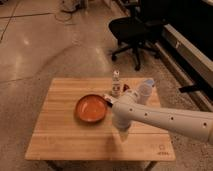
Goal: Push the ceramic bowl across the table
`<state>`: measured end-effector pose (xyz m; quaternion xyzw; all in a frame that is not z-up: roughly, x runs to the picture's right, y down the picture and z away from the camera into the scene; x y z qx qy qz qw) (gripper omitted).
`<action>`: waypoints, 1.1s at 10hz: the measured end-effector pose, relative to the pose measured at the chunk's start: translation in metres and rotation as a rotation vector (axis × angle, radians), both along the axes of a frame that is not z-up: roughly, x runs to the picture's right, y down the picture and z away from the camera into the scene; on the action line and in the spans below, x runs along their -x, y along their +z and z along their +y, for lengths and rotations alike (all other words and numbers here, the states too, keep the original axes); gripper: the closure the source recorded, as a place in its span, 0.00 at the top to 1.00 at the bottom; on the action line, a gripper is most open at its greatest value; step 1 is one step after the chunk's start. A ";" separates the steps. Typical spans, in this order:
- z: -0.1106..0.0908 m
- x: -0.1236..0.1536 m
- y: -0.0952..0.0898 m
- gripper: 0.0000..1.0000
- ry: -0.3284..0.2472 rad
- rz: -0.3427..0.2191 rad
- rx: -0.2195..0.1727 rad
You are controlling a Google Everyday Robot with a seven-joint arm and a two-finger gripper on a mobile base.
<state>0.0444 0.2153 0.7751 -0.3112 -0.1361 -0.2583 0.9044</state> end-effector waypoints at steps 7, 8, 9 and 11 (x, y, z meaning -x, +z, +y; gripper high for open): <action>-0.026 0.067 0.038 0.65 -0.071 -0.037 -0.032; -0.032 0.079 0.047 0.65 -0.081 -0.038 -0.040; -0.035 0.086 0.053 0.65 -0.085 -0.040 -0.046; -0.047 0.103 0.065 0.65 -0.089 -0.042 -0.059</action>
